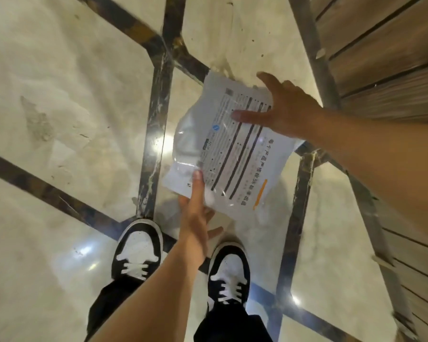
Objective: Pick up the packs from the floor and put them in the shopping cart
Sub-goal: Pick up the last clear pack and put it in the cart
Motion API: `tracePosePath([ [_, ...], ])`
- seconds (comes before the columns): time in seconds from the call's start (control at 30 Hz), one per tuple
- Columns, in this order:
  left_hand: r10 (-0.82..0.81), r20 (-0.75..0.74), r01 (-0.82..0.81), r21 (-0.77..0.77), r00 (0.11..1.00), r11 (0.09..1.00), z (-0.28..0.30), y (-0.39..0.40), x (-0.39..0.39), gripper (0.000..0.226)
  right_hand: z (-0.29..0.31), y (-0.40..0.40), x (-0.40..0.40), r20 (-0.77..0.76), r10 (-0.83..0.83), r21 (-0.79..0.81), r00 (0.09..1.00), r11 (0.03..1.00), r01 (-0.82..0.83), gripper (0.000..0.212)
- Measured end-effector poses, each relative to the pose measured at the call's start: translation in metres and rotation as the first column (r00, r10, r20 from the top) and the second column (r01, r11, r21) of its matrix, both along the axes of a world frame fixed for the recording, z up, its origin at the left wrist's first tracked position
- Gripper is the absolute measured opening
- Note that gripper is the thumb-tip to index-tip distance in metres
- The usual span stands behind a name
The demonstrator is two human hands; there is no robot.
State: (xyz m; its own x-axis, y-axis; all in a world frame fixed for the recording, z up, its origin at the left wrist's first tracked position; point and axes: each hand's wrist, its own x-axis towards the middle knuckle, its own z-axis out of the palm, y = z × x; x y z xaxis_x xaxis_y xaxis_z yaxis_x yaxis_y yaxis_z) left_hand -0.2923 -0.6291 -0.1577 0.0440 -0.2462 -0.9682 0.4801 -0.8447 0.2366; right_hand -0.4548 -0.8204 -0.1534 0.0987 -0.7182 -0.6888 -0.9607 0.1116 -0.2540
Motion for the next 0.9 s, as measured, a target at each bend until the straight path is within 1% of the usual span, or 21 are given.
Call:
tracePosePath([
  [0.03,0.034,0.040,-0.034,0.002,0.999,0.999,0.000,0.001,0.003,0.113,0.003,0.008,-0.004,0.019,-0.070,0.062,0.997,0.996,0.068,0.123],
  [0.07,0.060,0.079,-0.059,-0.010,0.995,0.998,0.004,0.000,0.007,0.118,0.003,0.018,-0.008,0.037,-0.133,0.105,0.990,0.986,0.128,0.127],
  [0.13,0.067,0.148,-0.055,-0.083,0.987,0.995,0.020,-0.002,0.011,0.109,0.008,0.041,-0.011,0.065,-0.294,0.151,0.953,0.947,0.282,0.124],
  [0.17,0.074,0.198,-0.050,-0.127,0.977,0.991,0.026,-0.003,0.014,0.106,0.018,0.054,-0.010,0.090,-0.407,0.161,0.909,0.907,0.390,0.112],
  [0.2,0.092,0.247,-0.051,-0.168,0.965,0.984,0.038,-0.006,0.016,0.106,0.029,0.069,-0.010,0.150,-0.519,0.160,0.842,0.853,0.497,0.092],
  [0.23,0.072,0.288,-0.017,-0.190,0.955,0.982,0.051,-0.009,0.019,0.108,0.041,0.084,-0.012,0.200,-0.594,0.157,0.779,0.804,0.573,0.076],
  [0.27,0.029,0.320,0.037,-0.198,0.947,0.980,0.068,-0.012,0.022,0.111,0.052,0.097,-0.014,0.232,-0.627,0.166,0.744,0.779,0.605,0.076],
  [0.3,-0.035,0.346,0.111,-0.202,0.937,0.973,0.084,-0.014,0.025,0.113,0.066,0.109,-0.016,0.237,-0.648,0.182,0.723,0.761,0.623,0.088],
  [0.37,-0.151,0.357,0.241,-0.224,0.922,0.944,0.118,-0.017,0.029,0.100,0.098,0.124,-0.020,0.206,-0.671,0.143,0.712,0.741,0.656,0.116],
  [0.4,-0.182,0.354,0.283,-0.261,0.918,0.923,0.138,-0.021,0.029,0.091,0.118,0.128,-0.021,0.214,-0.690,0.137,0.692,0.722,0.678,0.123],
  [0.43,-0.211,0.358,0.324,-0.291,0.909,0.900,0.158,-0.027,0.029,0.083,0.140,0.131,-0.022,0.246,-0.723,0.136,0.646,0.685,0.716,0.125],
  [0.5,-0.287,0.362,0.412,-0.339,0.887,0.846,0.198,-0.043,0.029,0.079,0.191,0.138,-0.023,0.293,-0.786,0.100,0.544,0.591,0.801,0.111],
  [0.53,-0.333,0.366,0.461,-0.356,0.869,0.813,0.222,-0.052,0.030,0.081,0.218,0.144,-0.023,0.303,-0.800,0.085,0.517,0.563,0.822,0.107],
  [0.57,-0.378,0.374,0.512,-0.379,0.847,0.771,0.245,-0.062,0.033,0.084,0.248,0.149,-0.023,0.308,-0.811,0.072,0.498,0.542,0.837,0.106],
  [0.67,-0.489,0.383,0.620,-0.450,0.784,0.642,0.327,-0.095,0.039,0.087,0.342,0.156,-0.026,0.355,-0.804,-0.001,0.477,0.510,0.860,0.106],
  [0.77,-0.501,0.412,0.647,-0.531,0.761,0.546,0.434,-0.120,0.034,0.082,0.464,0.159,-0.030,0.384,-0.767,-0.140,0.515,0.503,0.853,0.099],
  [0.83,-0.523,0.431,0.670,-0.579,0.736,0.465,0.509,-0.128,0.022,0.077,0.544,0.169,-0.038,0.452,-0.747,-0.229,0.488,0.431,0.873,0.098],
  [0.9,-0.555,0.460,0.695,-0.631,0.693,0.346,0.585,-0.132,0.002,0.069,0.613,0.185,-0.044,0.520,-0.728,-0.296,0.448,0.338,0.893,0.096],
])
